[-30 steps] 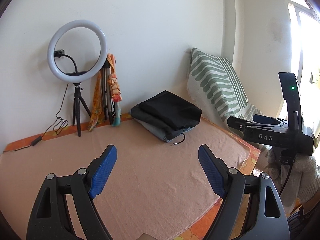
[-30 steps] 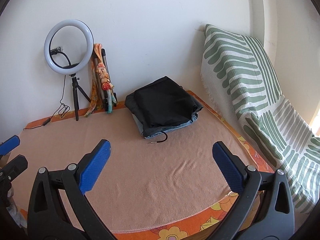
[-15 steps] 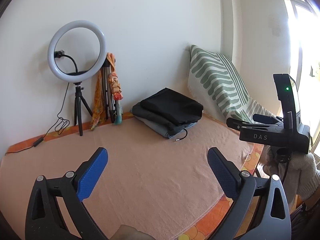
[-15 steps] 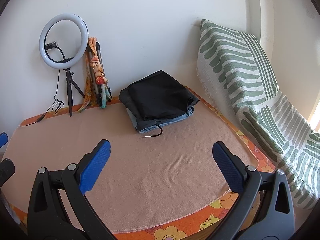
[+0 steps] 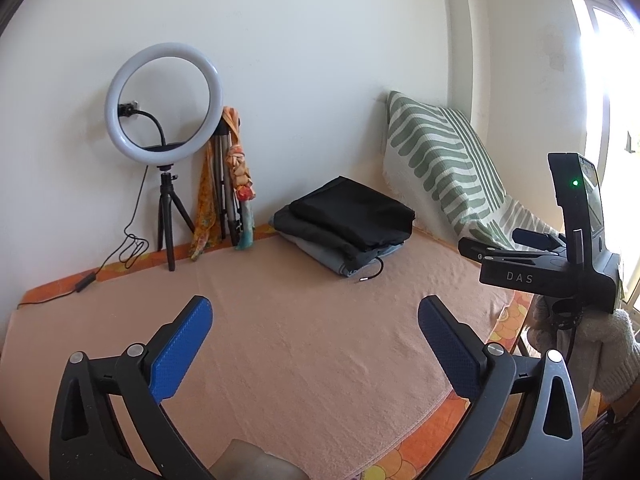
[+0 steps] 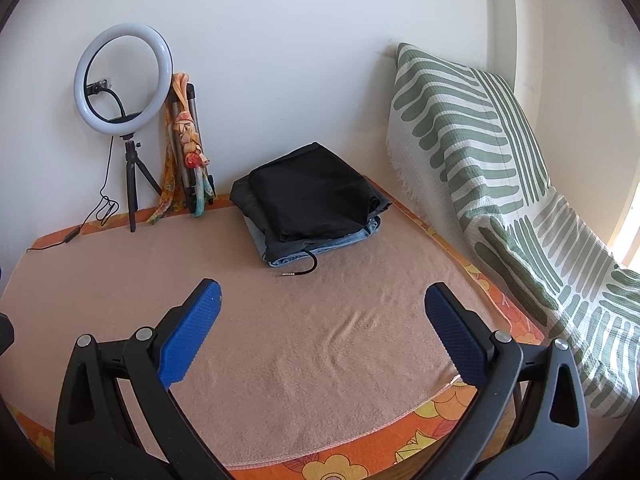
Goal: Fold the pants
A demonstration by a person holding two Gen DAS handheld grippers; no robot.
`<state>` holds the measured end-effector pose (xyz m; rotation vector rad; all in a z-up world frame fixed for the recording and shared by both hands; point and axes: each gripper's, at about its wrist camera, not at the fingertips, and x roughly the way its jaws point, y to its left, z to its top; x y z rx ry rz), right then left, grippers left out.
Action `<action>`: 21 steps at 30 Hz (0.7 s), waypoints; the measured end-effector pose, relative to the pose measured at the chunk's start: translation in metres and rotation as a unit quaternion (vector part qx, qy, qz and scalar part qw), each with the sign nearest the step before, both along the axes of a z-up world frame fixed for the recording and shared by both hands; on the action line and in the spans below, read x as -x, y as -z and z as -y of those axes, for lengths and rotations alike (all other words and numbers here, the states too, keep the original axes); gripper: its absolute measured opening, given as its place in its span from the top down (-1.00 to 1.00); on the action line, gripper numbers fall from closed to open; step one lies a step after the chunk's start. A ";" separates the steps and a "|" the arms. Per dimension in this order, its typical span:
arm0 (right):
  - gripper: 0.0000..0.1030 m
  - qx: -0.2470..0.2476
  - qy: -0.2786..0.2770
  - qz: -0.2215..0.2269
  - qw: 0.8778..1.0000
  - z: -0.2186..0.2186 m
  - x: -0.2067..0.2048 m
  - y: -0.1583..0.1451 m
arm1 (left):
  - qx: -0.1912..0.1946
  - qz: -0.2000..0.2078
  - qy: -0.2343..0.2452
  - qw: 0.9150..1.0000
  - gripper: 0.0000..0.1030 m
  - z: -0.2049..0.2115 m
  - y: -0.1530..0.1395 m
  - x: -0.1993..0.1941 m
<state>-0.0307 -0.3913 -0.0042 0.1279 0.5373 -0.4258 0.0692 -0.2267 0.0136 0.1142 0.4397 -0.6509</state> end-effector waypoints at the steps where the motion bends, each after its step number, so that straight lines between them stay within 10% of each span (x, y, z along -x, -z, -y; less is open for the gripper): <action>1: -1.00 0.001 0.001 0.001 1.000 0.000 0.000 0.000 | 0.001 0.000 0.000 1.000 -0.99 -0.001 0.000 0.000; 21: -1.00 -0.006 0.013 0.005 1.000 0.005 0.002 0.001 | -0.002 -0.001 0.017 1.000 -0.99 0.003 -0.003 0.004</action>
